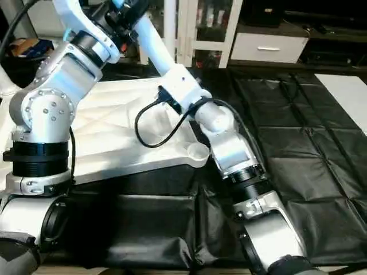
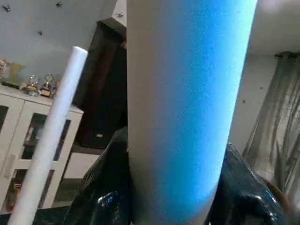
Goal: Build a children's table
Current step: Insert table leg to table base
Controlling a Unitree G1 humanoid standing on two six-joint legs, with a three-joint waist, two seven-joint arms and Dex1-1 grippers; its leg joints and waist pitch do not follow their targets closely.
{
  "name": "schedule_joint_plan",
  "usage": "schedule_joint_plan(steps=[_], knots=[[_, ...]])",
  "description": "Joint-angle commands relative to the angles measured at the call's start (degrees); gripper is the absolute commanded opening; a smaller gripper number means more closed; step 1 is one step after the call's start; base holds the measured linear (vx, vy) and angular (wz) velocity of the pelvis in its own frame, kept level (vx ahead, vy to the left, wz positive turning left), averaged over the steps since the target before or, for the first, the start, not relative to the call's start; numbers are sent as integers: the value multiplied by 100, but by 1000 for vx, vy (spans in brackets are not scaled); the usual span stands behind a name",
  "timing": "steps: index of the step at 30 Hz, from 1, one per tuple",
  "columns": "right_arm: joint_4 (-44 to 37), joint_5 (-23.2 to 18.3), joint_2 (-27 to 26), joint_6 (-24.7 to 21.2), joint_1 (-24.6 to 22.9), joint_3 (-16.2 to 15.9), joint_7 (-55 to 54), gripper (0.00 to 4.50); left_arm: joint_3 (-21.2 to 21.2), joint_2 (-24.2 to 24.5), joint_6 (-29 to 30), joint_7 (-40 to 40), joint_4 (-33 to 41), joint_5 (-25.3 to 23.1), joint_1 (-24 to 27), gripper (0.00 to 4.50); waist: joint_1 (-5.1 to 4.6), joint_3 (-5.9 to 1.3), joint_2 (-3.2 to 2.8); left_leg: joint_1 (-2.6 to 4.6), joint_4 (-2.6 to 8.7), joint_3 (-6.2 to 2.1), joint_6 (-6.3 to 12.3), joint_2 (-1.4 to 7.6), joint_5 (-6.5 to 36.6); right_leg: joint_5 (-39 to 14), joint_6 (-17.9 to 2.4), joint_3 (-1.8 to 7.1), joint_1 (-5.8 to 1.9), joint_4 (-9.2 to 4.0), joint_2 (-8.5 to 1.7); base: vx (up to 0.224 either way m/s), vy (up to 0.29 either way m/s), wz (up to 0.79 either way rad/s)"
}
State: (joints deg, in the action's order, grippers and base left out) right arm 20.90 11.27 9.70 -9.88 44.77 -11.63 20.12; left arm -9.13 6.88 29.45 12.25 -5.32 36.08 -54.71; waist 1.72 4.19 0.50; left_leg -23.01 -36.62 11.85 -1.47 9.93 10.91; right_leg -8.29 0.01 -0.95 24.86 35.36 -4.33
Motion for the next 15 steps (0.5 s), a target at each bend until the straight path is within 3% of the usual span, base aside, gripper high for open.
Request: schedule_joint_plan(steps=[1, 2, 4, 6, 7, 10, 15], knots=[[-113, -110, -11, -5, -68, -10, 172, 229, 1, -13, -120, 89, -10, -41, -63, 170, 8, -528, -57, 194, 431, -149, -106, 199, 1166, -813, -1311, 118, -353, -316, -223, 0, 0, 0], [-104, -154, -12, 19, -64, 8, 233, 218, -11, 16, -146, 127, -17, -67, -45, 170, 2, -522, -39, 193, 431, -141, -91, 202, 1153, -851, -1300, 121, -341, -329, -221, 0, 0, 0], [-124, -322, 9, 117, -43, 47, 456, 204, -26, 113, -145, 571, -16, 68, 56, 226, 12, -524, 26, 183, 431, -137, -18, 206, 1104, -913, -1281, 123, -350, -334, -234, 0, 0, 0], [-152, -468, 46, 173, -41, 79, 666, 198, -14, 207, -37, 1261, 69, 404, 237, 242, 28, -518, 3, 175, 428, -136, 24, 200, 1006, -933, -1313, 124, -343, -322, -243, 0, 0, 0], [-174, -614, 88, 229, -54, 89, 900, 198, 43, 322, 160, 1840, 187, 694, 425, 242, 38, -530, 31, 189, 420, -127, 61, 207, 950, -879, -1351, 124, -340, -307, -247, 0, 0, 0], [-169, -734, 160, 277, -72, 113, 1094, 193, 247, 551, 282, 2603, 371, 863, 716, 255, 54, -533, 38, 187, 421, -121, 146, 224, 759, -701, -1437, 122, -327, -272, -245, 0, 0, 0], [-361, -861, 342, 471, -247, 14, 1517, 190, 346, 761, 510, 3458, 483, 1205, 1014, 298, 75, -500, 45, 237, 454, -104, 7, 240, 1047, -1015, -1363, 131, -288, -300, -236, 0, 0, 0]])
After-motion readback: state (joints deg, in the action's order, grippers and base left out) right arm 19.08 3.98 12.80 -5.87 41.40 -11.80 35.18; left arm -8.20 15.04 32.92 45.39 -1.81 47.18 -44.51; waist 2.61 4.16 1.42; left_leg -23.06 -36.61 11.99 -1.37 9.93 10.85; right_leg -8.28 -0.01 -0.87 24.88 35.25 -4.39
